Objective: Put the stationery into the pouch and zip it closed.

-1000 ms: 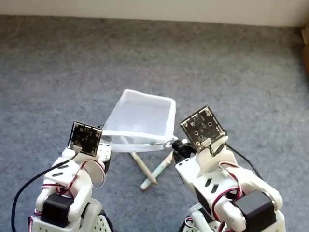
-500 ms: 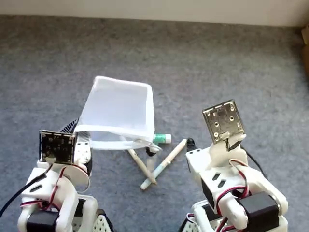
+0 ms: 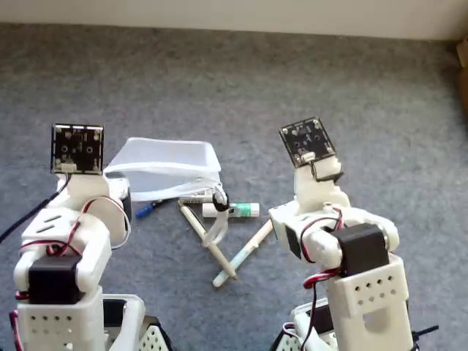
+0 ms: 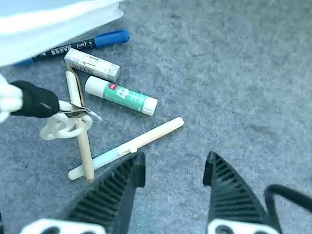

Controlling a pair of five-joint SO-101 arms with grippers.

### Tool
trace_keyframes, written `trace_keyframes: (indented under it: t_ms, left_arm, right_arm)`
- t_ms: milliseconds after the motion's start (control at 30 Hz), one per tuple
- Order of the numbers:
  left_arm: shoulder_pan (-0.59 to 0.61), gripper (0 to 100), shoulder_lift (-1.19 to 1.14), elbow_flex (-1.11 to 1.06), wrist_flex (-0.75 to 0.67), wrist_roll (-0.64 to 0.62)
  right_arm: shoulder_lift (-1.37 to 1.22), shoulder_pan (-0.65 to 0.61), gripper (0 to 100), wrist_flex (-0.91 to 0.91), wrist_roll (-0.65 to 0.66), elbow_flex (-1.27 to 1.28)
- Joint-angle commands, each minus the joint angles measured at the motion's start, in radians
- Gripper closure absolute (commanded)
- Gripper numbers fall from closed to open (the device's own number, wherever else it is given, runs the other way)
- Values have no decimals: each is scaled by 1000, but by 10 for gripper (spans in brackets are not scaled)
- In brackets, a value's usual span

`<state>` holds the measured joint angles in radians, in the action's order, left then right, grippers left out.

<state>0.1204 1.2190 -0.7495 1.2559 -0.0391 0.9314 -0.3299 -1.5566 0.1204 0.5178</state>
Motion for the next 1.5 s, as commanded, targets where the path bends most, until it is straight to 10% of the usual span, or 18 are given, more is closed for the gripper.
trace_keyframes:
  t_ms: [0, 600, 1167, 1467]
  left_arm:
    - [16, 993, -102, 122, 46, -32]
    - [114, 993, -185, 53, 40, -48]
    - [114, 993, -182, -27, -25, -49]
    - [119, 993, -182, -28, -23, -49]
  right_arm:
    - [-35, 10, 814, 18, -37, -44]
    - [-479, 153, 810, 125, -187, -54]
    - [-707, 50, 810, 389, -740, -2]
    - [-894, 53, 810, 427, -830, 4]
